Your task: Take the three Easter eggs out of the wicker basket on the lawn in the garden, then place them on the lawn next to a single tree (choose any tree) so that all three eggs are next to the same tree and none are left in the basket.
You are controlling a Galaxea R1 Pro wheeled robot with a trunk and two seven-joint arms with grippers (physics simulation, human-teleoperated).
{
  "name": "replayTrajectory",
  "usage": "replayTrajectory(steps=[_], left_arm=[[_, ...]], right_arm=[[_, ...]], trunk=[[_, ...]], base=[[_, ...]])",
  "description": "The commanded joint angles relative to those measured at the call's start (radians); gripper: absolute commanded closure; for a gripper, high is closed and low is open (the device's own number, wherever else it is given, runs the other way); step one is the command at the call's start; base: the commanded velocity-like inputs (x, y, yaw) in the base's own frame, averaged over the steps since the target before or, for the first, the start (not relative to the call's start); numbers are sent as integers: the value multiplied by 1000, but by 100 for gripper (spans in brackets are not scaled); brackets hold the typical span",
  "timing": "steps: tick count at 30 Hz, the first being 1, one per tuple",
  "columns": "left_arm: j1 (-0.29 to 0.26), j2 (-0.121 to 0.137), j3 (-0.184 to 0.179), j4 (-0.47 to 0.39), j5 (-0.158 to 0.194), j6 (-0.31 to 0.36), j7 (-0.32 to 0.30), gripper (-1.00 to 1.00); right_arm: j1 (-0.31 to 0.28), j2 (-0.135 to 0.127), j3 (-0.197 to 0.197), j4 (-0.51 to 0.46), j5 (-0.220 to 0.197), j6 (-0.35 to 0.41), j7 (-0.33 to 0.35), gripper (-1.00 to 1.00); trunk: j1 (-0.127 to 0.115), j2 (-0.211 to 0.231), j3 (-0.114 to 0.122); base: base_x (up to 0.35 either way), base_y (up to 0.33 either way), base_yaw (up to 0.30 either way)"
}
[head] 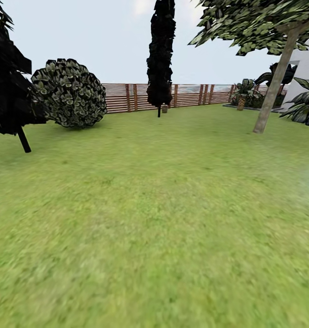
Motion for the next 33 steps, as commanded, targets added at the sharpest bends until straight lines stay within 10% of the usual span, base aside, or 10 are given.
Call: replayTrajectory(steps=[1, 33], left_arm=[[0, 0, 0, 0, 1, -1, -1, -100], [0, 0, 1, 0, 2, -1, -1, -100]], right_arm=[[-1, 0, 1, 1, 0, -3, 1, -100], [-1, 0, 2, 1, 0, -2, 1, -100]], trunk=[[1, 0, -1], [1, 0, -1]], base=[[338, 0, 0], [338, 0, 0]])
